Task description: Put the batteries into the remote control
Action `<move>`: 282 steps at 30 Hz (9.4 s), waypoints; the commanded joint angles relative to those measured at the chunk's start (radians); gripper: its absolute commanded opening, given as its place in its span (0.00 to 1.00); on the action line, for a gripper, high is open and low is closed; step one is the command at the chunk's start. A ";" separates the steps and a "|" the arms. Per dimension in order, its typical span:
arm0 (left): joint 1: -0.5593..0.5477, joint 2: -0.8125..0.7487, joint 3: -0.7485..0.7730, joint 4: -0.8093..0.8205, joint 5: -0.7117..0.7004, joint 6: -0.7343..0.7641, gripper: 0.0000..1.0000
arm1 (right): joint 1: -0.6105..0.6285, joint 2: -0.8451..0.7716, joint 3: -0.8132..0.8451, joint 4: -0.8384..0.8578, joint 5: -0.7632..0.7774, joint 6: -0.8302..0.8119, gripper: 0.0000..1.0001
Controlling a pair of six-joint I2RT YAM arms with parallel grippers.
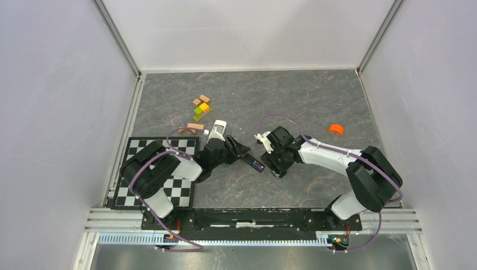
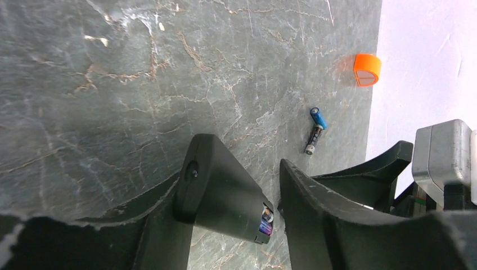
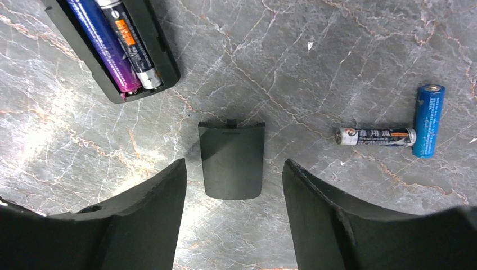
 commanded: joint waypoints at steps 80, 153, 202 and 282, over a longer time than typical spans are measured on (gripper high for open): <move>0.024 -0.289 0.071 -0.273 0.265 0.210 0.73 | -0.016 -0.064 0.003 -0.026 0.012 -0.014 0.62; 0.056 -0.264 0.069 -0.259 0.325 0.224 0.68 | 0.016 -0.002 0.042 0.013 -0.013 -0.083 0.55; 0.085 -0.314 0.064 -0.309 0.339 0.267 0.69 | 0.043 0.093 0.156 -0.117 0.023 -0.053 0.70; 0.098 -0.201 0.125 -0.204 0.469 0.234 0.68 | -0.010 -0.145 -0.249 0.255 0.146 0.232 0.45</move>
